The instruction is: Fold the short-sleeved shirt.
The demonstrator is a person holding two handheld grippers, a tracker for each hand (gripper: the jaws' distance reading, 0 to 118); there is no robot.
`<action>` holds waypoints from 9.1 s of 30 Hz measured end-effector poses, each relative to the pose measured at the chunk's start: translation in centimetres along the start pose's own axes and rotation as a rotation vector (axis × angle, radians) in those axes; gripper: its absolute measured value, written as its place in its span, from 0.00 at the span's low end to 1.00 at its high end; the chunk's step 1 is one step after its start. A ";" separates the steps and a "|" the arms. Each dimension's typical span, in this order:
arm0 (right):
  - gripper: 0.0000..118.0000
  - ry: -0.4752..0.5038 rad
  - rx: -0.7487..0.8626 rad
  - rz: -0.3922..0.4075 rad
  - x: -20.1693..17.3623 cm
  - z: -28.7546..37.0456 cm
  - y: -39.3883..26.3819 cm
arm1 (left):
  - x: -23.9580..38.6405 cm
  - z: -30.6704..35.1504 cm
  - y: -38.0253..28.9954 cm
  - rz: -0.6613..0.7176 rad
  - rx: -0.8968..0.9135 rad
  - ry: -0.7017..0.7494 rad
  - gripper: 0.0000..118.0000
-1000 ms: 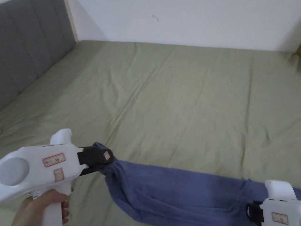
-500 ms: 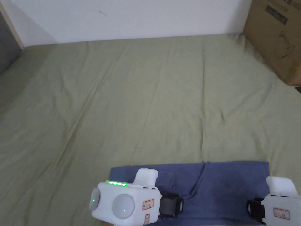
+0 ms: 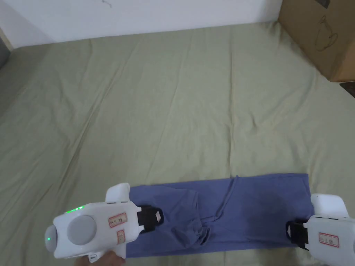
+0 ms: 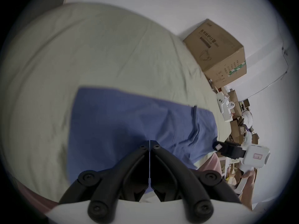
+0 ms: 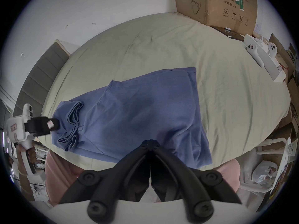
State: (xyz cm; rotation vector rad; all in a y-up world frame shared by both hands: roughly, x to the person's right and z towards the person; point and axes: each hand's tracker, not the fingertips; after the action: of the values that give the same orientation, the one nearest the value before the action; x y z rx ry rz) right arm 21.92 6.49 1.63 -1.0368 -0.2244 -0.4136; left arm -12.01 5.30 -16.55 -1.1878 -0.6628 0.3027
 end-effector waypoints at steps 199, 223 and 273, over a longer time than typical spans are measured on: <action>0.00 0.202 -0.188 0.289 -16.5 -8.8 4.3 | -14.9 -1.2 5.1 0.181 -0.267 -0.367 0.22; 0.00 0.174 -0.073 0.256 -18.8 -5.3 6.2 | -27.7 19.9 15.4 -0.135 -0.158 0.766 0.21; 0.00 0.045 0.700 0.202 -14.0 11.7 6.1 | 9.3 22.2 -0.8 -0.324 0.905 0.587 0.00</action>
State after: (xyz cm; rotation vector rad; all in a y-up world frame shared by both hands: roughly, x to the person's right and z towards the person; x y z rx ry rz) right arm 12.14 22.46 -2.53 -0.3554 -0.2002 -0.1492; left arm -18.68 26.79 -8.07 -0.2515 -0.1382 -0.0426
